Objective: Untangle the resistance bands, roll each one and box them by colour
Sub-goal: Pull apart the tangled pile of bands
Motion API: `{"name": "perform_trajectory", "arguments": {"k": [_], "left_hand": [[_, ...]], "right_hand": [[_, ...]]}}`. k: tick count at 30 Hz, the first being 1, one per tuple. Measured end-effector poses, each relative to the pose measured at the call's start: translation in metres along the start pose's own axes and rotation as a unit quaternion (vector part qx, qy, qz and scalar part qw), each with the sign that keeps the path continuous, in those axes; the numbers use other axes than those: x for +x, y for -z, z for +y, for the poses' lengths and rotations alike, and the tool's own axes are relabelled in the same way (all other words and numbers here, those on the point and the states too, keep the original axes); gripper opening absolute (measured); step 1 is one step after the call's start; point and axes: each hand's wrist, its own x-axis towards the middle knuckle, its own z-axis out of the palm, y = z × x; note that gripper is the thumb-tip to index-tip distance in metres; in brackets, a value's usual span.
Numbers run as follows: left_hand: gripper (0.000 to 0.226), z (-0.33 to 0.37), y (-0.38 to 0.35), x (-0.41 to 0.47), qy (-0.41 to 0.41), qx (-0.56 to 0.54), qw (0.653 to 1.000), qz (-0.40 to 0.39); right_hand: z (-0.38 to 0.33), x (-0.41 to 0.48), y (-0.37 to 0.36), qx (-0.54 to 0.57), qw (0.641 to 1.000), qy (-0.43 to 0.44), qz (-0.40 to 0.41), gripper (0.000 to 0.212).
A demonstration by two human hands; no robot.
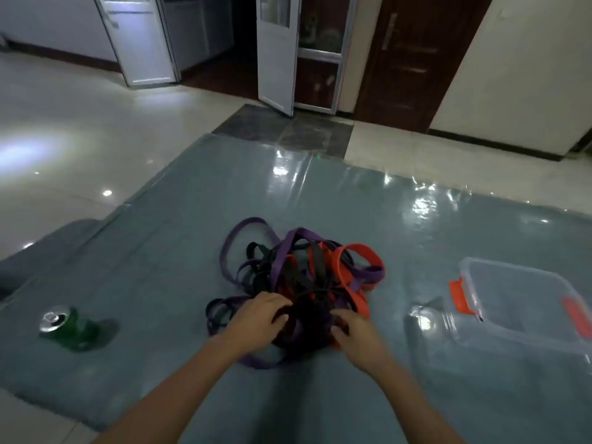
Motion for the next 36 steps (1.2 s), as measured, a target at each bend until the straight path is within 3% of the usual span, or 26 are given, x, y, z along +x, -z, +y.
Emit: {"name": "perform_trajectory", "arguments": {"k": [10,13,22,32,36], "left_hand": [[0.063,-0.018,-0.045,0.05,-0.143,0.13,0.977,-0.092],[0.074,-0.032,-0.055,0.063,-0.123,0.169,0.969,-0.13],[0.095,-0.066,-0.049,0.099,-0.102,0.165,0.973,-0.126],[0.083,-0.048,-0.036,0.09,-0.086,0.088,0.987,-0.102],[0.067,-0.039,-0.023,0.087,-0.077,0.023,0.995,-0.057]], "right_hand": [[-0.005,0.028,-0.024,0.051,0.989,-0.133,0.04,0.035],[-0.001,0.038,-0.031,0.054,0.983,-0.164,0.059,0.036],[0.003,0.071,-0.041,0.113,0.972,-0.191,0.078,0.039],[-0.002,0.086,-0.043,0.319,0.89,-0.259,0.2,0.028],[-0.018,0.09,-0.023,0.34,0.895,-0.209,0.199,0.039]]}}
